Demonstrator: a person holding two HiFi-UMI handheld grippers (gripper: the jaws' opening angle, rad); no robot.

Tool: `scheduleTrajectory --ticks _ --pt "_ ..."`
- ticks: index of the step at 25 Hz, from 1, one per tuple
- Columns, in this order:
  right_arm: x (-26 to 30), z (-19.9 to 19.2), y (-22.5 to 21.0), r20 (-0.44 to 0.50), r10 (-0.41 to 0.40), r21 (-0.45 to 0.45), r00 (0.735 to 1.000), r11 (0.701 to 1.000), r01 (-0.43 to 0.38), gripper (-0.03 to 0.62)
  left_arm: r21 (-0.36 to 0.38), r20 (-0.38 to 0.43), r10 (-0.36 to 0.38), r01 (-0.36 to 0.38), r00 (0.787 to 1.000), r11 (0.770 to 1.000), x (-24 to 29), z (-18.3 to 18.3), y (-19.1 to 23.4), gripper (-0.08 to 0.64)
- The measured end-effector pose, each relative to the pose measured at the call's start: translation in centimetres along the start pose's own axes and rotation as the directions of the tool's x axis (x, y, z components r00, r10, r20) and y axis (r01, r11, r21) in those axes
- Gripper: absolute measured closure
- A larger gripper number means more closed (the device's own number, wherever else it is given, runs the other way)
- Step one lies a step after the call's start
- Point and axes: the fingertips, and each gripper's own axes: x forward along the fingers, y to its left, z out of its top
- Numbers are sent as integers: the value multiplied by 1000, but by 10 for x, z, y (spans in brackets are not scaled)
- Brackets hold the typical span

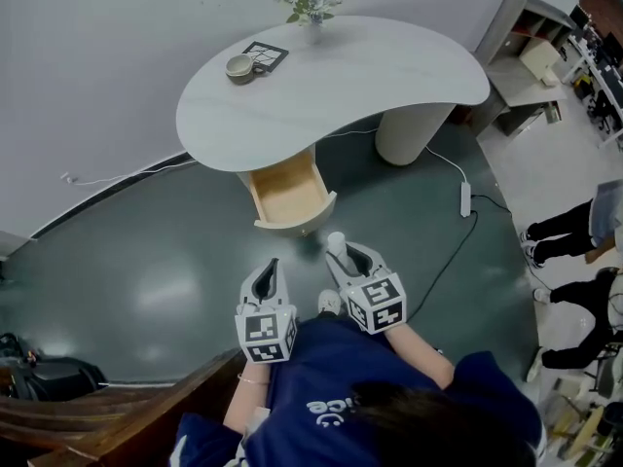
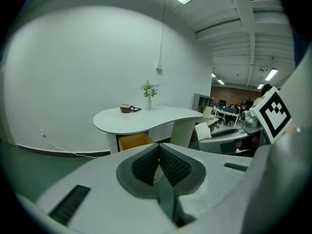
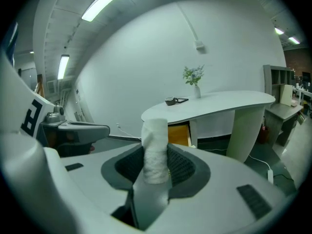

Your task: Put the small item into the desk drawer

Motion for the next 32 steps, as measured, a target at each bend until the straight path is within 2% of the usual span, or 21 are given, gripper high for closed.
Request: scheduleTrajectory --ticks 6,14,23,28,32 --pt "6 5 -22 -8 18 14 1000 1000 -18 443 -11 -11 25 -25 1000 1000 18 7 -9 557" --pt "16 4 -32 -32 11 42 999 999 -9 443 -11 -23 4 -4 1000 1000 37 11 -6 557" --pt "44 19 -42 -51 -51 49 997 997 53 443 -31 -16 -29 28 999 999 69 25 26 557" --pt "71 35 -43 -63 -81 37 995 996 83 443 -67 24 -65 67 998 996 92 42 59 557" --pt "92 48 -43 -64 -117 44 991 992 120 443 -60 18 -77 78 997 995 112 51 86 557"
